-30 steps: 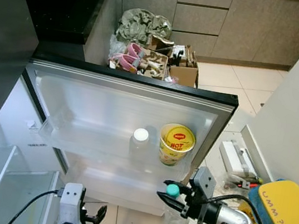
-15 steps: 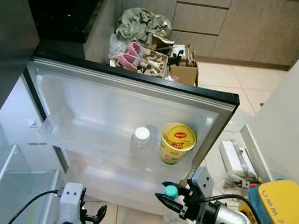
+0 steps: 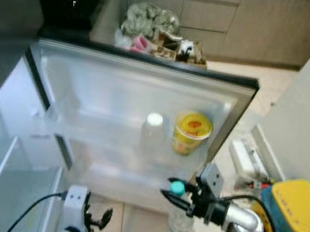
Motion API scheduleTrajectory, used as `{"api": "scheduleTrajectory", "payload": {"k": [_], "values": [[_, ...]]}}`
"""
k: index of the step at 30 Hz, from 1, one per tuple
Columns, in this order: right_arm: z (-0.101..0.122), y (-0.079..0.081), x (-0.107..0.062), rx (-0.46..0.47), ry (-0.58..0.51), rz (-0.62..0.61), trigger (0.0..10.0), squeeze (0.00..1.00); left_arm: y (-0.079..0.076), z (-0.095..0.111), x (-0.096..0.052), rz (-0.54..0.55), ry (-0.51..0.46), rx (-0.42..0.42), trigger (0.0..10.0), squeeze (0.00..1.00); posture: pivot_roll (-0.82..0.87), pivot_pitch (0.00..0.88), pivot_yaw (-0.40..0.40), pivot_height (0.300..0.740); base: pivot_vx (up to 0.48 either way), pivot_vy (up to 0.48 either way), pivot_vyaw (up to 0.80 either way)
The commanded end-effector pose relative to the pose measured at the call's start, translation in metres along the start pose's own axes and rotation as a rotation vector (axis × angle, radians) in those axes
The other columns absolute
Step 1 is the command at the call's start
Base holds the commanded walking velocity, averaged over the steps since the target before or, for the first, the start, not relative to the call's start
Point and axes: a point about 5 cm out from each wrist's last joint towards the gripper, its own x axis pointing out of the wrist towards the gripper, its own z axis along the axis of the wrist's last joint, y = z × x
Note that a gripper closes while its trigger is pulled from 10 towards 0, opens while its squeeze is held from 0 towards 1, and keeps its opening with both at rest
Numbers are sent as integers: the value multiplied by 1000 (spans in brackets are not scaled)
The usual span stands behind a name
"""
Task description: Restocking fridge
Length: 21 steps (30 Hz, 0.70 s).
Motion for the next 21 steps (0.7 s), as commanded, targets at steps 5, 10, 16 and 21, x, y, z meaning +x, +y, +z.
{"api": "scheduleTrajectory", "payload": {"k": [5, 10, 16, 21], "values": [[11, 2, 2, -19, -31, 14, 10000, 0, -3, 1, 1, -13, -19, -7, 10000, 0, -51, 97, -33, 588, 0, 0, 0], [21, 2, 4, -40, -58, 20, 10000, 0, -7, 8, 6, -33, -43, 2, 10000, 0, -53, 96, -31, 568, 0, 0, 0], [27, 2, 4, -56, -65, 25, 10000, 0, -10, 15, 10, -54, -72, 11, 10000, 0, -51, 96, -31, 539, 0, 0, 0], [30, 2, 5, -65, -71, 26, 10000, 0, -10, 15, 10, -55, -74, 12, 10000, 0, -50, 97, -31, 524, 0, 0, 0]]}}
